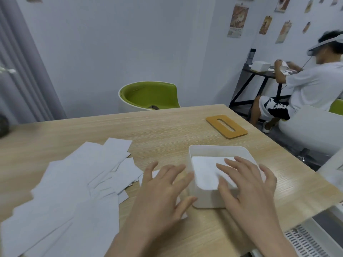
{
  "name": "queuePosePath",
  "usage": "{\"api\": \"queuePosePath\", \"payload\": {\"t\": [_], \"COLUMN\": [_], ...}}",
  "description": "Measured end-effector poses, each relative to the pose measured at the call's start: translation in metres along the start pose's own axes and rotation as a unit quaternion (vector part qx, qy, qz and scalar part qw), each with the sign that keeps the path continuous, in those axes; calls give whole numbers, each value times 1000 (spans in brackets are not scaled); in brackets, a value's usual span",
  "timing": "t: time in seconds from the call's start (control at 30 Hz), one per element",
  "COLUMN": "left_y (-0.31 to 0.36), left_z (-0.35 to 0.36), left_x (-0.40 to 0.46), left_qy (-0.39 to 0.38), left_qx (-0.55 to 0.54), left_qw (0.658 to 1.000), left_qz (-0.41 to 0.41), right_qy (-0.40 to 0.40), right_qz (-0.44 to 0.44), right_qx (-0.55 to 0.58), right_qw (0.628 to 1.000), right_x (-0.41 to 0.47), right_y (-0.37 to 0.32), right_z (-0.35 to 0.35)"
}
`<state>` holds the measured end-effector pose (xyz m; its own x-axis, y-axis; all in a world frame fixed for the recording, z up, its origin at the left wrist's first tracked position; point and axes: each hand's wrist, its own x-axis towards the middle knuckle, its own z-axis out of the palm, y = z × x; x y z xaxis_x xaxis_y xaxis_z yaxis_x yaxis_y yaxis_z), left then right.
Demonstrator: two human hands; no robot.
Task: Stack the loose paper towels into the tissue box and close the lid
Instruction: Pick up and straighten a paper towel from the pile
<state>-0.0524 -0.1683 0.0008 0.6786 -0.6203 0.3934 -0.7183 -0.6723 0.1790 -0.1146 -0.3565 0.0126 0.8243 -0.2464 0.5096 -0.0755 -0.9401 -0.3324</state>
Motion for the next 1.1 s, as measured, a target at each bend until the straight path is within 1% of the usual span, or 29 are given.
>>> {"api": "queuePosePath", "payload": {"t": [0.07, 0.17, 0.23, 0.3, 0.43, 0.57, 0.63, 0.73, 0.83, 0.9, 1.0, 1.1], "left_y": [-14, -38, -56, -73, -99, -120, -126, -130, -131, -131, -130, -130], "left_z": [-8, -15, -20, -25, -29, -22, -16, -8, -4, -3, -3, -3], "left_x": [-17, -49, -69, -87, -111, -122, -126, -130, -132, -134, -134, -134], "left_qy": [9, 22, 14, 7, 9, 33, 47, 78, 84, 85, 83, 81], "left_qx": [-6, -30, -54, -66, -60, -43, -36, -41, -44, -51, -66, -71], "left_qw": [999, 993, 982, 969, 951, 931, 922, 917, 922, 922, 921, 922], "left_qz": [-37, -115, -180, -237, -303, -360, -383, -389, -376, -373, -375, -373], "right_qy": [1, -16, -31, -39, -42, -120, -164, -201, -234, -244, -243, -251], "right_qz": [-27, -69, -95, -118, -151, -108, -93, -52, 10, 42, 65, 80], "right_qx": [67, 173, 209, 210, 188, 210, 201, 185, 109, 41, -47, -59], "right_qw": [997, 982, 973, 970, 970, 964, 961, 961, 966, 968, 967, 963], "right_x": [-2, -11, -21, -29, -33, -30, -26, -18, -13, -11, -8, -7], "right_y": [-17, -43, -61, -79, -102, -108, -108, -106, -98, -94, -95, -99], "right_z": [2, 11, 23, 34, 52, 69, 78, 89, 98, 102, 103, 105]}}
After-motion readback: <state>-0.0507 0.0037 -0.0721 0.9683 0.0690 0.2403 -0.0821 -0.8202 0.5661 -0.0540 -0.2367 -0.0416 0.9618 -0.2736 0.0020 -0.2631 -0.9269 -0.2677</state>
